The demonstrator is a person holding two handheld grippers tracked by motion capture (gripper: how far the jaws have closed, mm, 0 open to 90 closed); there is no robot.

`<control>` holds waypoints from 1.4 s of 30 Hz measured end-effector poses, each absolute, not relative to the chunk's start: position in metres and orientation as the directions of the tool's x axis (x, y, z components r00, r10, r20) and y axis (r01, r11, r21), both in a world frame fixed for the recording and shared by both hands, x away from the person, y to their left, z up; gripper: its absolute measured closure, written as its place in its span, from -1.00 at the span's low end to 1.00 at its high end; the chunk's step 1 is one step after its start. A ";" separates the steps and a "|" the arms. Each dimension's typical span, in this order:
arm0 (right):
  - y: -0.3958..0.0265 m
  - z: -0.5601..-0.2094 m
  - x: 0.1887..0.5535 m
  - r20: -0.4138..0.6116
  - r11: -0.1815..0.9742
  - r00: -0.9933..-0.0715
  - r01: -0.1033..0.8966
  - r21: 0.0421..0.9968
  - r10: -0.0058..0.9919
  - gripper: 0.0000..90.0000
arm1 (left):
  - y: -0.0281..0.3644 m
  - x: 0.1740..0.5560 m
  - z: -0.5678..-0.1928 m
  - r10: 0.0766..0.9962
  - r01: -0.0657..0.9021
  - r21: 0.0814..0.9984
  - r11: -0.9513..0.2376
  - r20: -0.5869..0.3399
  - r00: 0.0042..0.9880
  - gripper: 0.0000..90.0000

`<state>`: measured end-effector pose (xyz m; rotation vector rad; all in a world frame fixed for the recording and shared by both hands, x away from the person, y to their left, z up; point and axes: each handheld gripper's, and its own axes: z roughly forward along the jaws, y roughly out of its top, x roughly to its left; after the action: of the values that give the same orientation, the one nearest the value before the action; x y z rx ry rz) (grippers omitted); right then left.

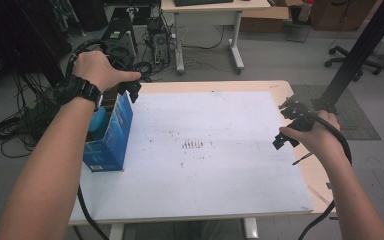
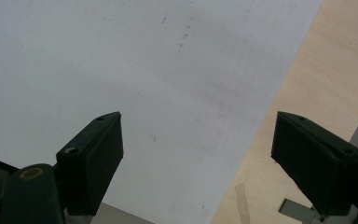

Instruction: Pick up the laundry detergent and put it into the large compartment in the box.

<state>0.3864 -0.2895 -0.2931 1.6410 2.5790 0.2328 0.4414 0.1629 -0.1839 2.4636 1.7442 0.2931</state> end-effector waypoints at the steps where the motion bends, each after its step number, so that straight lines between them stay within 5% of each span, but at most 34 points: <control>1: -0.290 -0.293 0.386 0.017 0.415 -0.424 0.894 0.169 0.905 -0.63 | 0.160 0.442 -0.184 0.940 0.920 0.197 -0.339 0.094 0.327 -0.53; 42: -0.292 -0.295 0.383 0.019 0.419 -0.428 0.892 0.169 0.904 -0.63 | 0.079 0.440 -0.209 0.859 0.847 0.148 -0.511 0.077 0.505 -0.49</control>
<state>0.3832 -0.2924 -0.2951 1.6378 2.5826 0.2356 0.4405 0.0791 -0.2087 2.6458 1.5034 0.2140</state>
